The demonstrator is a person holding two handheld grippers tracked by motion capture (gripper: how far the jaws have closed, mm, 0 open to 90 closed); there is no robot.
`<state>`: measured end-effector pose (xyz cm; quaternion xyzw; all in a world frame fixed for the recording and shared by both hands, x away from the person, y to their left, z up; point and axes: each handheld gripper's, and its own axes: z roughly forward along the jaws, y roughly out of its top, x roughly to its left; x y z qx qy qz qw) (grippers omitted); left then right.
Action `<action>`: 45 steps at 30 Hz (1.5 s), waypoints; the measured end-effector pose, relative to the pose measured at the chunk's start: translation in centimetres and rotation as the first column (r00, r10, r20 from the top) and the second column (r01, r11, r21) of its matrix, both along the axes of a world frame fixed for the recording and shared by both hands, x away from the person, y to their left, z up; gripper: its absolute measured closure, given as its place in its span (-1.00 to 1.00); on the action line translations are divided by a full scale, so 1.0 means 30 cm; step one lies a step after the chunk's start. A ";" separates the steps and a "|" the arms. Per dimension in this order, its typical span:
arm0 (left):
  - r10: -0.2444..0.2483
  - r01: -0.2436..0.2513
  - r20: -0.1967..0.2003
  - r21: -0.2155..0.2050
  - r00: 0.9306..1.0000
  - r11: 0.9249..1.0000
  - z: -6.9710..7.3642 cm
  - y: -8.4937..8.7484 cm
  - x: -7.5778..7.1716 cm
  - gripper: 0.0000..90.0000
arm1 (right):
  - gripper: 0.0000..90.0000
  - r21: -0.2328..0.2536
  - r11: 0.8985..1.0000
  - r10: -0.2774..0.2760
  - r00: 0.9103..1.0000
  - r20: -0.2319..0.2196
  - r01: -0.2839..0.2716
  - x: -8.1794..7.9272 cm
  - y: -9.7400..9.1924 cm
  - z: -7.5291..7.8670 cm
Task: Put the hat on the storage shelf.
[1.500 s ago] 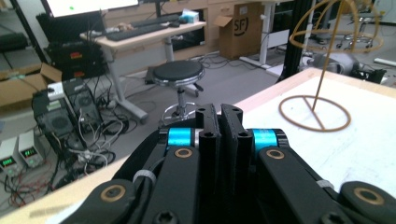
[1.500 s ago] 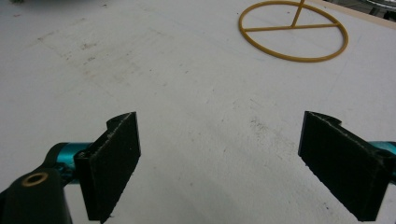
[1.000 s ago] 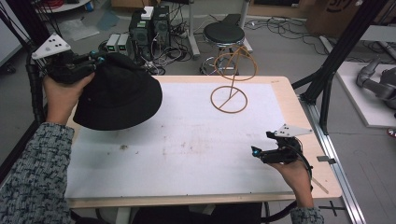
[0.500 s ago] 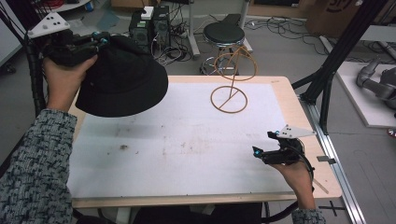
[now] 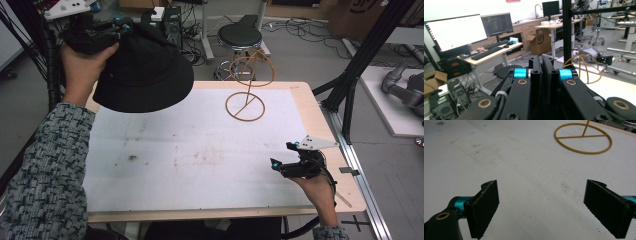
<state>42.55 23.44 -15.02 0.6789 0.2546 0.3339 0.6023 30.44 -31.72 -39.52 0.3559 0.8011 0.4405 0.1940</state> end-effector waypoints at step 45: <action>-0.164 0.162 -0.008 -0.103 0.986 0.981 0.083 -0.365 0.232 0.90 | -0.72 0.018 1.000 -0.004 1.000 -0.002 0.004 -0.055 -0.023 -0.016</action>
